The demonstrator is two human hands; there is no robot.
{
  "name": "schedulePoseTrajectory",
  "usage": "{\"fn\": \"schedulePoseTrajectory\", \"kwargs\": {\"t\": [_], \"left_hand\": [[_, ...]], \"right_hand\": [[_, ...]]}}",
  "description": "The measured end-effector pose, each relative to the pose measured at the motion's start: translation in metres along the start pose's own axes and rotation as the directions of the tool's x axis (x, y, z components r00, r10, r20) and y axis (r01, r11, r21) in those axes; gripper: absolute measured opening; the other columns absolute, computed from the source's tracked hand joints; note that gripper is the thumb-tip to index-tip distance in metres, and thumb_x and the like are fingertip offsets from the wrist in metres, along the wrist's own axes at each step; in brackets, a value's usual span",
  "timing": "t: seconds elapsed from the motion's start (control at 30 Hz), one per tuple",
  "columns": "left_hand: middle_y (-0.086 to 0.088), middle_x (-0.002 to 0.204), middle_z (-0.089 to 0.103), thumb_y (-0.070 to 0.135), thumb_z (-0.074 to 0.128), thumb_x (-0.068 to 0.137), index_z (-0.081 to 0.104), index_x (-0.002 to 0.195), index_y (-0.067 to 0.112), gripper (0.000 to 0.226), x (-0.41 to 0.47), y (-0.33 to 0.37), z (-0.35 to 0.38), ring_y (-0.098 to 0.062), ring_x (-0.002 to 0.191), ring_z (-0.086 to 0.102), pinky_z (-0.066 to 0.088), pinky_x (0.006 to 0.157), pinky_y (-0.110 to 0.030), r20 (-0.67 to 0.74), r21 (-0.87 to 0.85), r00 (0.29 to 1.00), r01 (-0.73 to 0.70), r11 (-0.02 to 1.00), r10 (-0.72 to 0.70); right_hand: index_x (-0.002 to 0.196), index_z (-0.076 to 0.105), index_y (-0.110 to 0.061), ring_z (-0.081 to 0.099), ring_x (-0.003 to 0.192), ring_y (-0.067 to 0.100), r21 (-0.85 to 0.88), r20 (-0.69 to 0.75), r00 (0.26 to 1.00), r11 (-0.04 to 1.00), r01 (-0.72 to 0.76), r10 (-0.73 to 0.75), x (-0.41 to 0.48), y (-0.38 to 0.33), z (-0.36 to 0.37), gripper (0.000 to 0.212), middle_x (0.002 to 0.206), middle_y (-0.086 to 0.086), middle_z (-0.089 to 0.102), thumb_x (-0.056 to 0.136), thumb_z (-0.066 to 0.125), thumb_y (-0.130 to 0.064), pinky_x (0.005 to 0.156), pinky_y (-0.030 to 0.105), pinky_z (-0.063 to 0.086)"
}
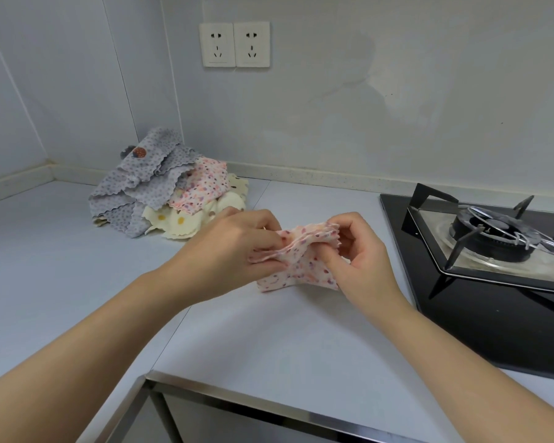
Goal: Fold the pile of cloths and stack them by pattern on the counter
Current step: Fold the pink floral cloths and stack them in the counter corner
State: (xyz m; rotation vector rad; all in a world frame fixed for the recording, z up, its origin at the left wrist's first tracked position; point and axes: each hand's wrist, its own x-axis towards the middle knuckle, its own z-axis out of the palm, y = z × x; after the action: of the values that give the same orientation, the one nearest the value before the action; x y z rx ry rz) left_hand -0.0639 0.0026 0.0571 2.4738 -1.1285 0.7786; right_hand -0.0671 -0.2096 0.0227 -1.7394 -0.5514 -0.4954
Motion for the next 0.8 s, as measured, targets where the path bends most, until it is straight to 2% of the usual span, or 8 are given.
{"fn": "schedulePoseTrajectory", "kwargs": {"t": [0.1, 0.17, 0.27, 0.37, 0.53, 0.7, 0.8], "left_hand": [[0.008, 0.092, 0.06, 0.047, 0.056, 0.084, 0.071, 0.083, 0.018, 0.033, 0.0, -0.002, -0.004, -0.013, 0.067, 0.049, 0.044, 0.073, -0.038, -0.012, 0.029, 1.0, 0.015, 0.999, -0.015], [0.009, 0.09, 0.059, 0.048, 0.055, 0.084, 0.069, 0.08, 0.016, 0.035, 0.0, -0.002, -0.005, -0.016, 0.064, 0.049, 0.041, 0.074, -0.036, -0.013, 0.05, 1.0, 0.027, 0.998, -0.026], [0.008, 0.089, 0.059, 0.047, 0.054, 0.085, 0.067, 0.076, 0.016, 0.035, 0.0, -0.002, -0.007, -0.019, 0.063, 0.051, 0.043, 0.074, -0.039, 0.012, 0.111, 1.0, 0.012, 0.994, -0.013], [0.007, 0.09, 0.06, 0.042, 0.053, 0.088, 0.07, 0.083, 0.018, 0.03, 0.001, -0.001, -0.011, -0.016, 0.067, 0.054, 0.043, 0.075, -0.041, 0.048, 0.197, 0.997, -0.061, 0.978, 0.053], [0.004, 0.091, 0.061, 0.038, 0.047, 0.091, 0.072, 0.092, 0.022, 0.03, 0.003, 0.003, -0.018, -0.018, 0.064, 0.054, 0.037, 0.078, -0.036, 0.061, 0.293, 0.988, -0.154, 0.944, 0.143], [0.003, 0.092, 0.061, 0.036, 0.048, 0.091, 0.072, 0.091, 0.021, 0.028, 0.003, 0.004, -0.02, -0.02, 0.064, 0.055, 0.036, 0.078, -0.034, 0.061, 0.274, 0.988, -0.156, 0.949, 0.144], [0.004, 0.093, 0.061, 0.035, 0.052, 0.089, 0.072, 0.086, 0.018, 0.026, 0.004, 0.003, -0.022, -0.017, 0.068, 0.055, 0.037, 0.078, -0.034, 0.015, 0.206, 0.993, -0.122, 0.971, 0.121]], "right_hand": [[0.117, 0.048, -0.053, 0.06, 0.099, 0.013, -0.056, 0.044, 0.992, 0.991, 0.124, -0.122, 0.001, -0.002, -0.004, 0.059, 0.105, -0.02, 0.058, 0.082, 0.067, -0.01, 0.083, 0.027, 0.051], [0.127, 0.048, -0.043, 0.055, 0.113, 0.014, -0.142, 0.123, 0.967, 0.961, 0.238, -0.221, 0.002, -0.003, -0.007, 0.059, 0.119, -0.013, 0.055, 0.083, 0.066, -0.008, 0.09, 0.022, 0.046], [0.122, 0.057, -0.03, 0.05, 0.122, 0.011, -0.213, 0.227, 0.932, 0.919, 0.33, -0.282, 0.003, -0.003, -0.009, 0.048, 0.13, -0.002, 0.051, 0.084, 0.066, -0.002, 0.1, 0.016, 0.036], [0.117, 0.058, -0.029, 0.048, 0.127, 0.013, -0.203, 0.255, 0.93, 0.926, 0.318, -0.264, 0.003, -0.002, -0.01, 0.045, 0.133, -0.002, 0.048, 0.083, 0.067, -0.001, 0.103, 0.017, 0.034], [0.106, 0.059, -0.027, 0.052, 0.121, 0.015, -0.199, 0.267, 0.931, 0.932, 0.305, -0.247, 0.004, 0.0, -0.011, 0.039, 0.132, -0.003, 0.048, 0.08, 0.07, 0.0, 0.098, 0.018, 0.039], [0.102, 0.067, -0.025, 0.055, 0.118, 0.014, -0.199, 0.283, 0.92, 0.921, 0.334, -0.272, 0.005, 0.001, -0.008, 0.023, 0.129, -0.004, 0.052, 0.082, 0.066, -0.013, 0.096, 0.019, 0.041], [0.095, 0.073, -0.021, 0.059, 0.101, 0.008, -0.165, 0.273, 0.942, 0.956, 0.243, -0.193, 0.004, 0.002, -0.008, 0.02, 0.112, 0.003, 0.058, 0.077, 0.066, -0.023, 0.088, 0.019, 0.044]]}}
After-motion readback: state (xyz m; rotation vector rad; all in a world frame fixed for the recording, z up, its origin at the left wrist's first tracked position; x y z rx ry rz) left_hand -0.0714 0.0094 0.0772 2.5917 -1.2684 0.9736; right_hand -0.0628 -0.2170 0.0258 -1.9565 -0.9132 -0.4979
